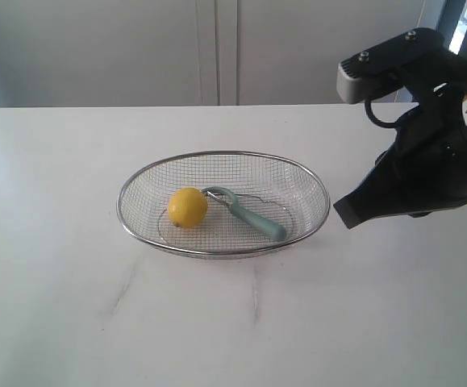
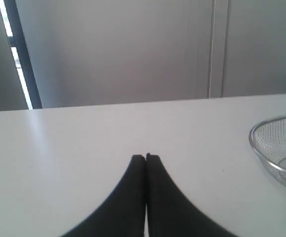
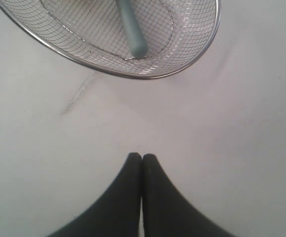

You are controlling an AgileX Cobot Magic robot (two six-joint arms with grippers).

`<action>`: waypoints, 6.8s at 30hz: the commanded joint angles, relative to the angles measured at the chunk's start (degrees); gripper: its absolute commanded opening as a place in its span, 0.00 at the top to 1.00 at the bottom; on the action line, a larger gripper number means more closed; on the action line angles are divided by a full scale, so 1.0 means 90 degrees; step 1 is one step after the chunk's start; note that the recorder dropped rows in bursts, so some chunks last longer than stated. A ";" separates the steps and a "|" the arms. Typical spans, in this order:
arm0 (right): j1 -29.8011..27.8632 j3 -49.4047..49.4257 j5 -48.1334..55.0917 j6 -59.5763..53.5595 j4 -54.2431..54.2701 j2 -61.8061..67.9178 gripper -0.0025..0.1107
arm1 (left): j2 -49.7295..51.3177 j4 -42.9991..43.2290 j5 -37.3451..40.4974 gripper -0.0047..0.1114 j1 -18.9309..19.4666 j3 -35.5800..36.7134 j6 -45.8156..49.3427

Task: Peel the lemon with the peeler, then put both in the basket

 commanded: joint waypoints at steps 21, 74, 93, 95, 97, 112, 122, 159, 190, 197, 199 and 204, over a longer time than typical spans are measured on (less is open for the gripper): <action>-0.0032 -0.0010 -0.0077 0.0001 -0.0007 -0.0042 0.98 | -0.0030 0.0494 0.2056 0.96 -0.0216 0.0021 -0.0351; -0.1347 -0.0010 -0.0077 0.0001 0.0010 -0.3618 0.98 | -0.0030 0.0494 0.2056 0.96 -0.0216 0.0021 -0.0338; -0.2963 -0.0010 -0.0064 0.0001 0.0010 -0.6556 0.98 | -0.0030 0.0494 0.2056 0.96 -0.0216 0.0021 -0.0338; -0.2963 -0.0010 -0.0064 0.0001 0.0010 -0.6556 0.98 | -0.0030 0.0494 0.2056 0.96 -0.0216 0.0021 -0.0338; -0.2963 -0.0010 -0.0064 0.0001 0.0010 -0.6556 0.98 | -0.0030 0.0494 0.2056 0.96 -0.0216 0.0021 -0.0338; -0.2950 0.1746 -0.0162 0.0001 0.0010 -0.6553 0.98 | -0.0030 0.0494 0.2056 0.96 -0.0216 0.0021 -0.0338; -0.2950 0.4623 -0.6551 0.0001 0.0063 -0.7087 0.98 | -0.0030 0.0494 0.2056 0.96 -0.0216 0.0021 -0.0338; -0.2950 0.6513 -0.4045 0.0001 0.0345 -0.7614 0.98 | -0.0030 0.0494 0.2056 0.96 -0.0216 0.0021 -0.0338; -0.2886 0.6513 -0.4007 0.0001 0.0316 -0.7614 0.98 | -0.0030 0.0494 0.2056 0.96 -0.0204 0.0021 -0.0338; -0.2886 0.6513 -0.3870 0.0001 0.0316 -0.7614 0.98 | -0.0030 0.0494 0.2056 0.96 -0.0204 0.0021 -0.0338; -0.2886 0.6513 -0.3870 0.0001 0.0316 -0.7614 0.98 | -0.0030 0.0494 0.2056 0.96 -0.0204 0.0021 -0.0338; -0.2886 0.6513 -0.3870 0.0001 0.0316 -0.7614 0.98 | -0.0030 0.0494 0.2056 0.96 -0.0204 0.0021 -0.0338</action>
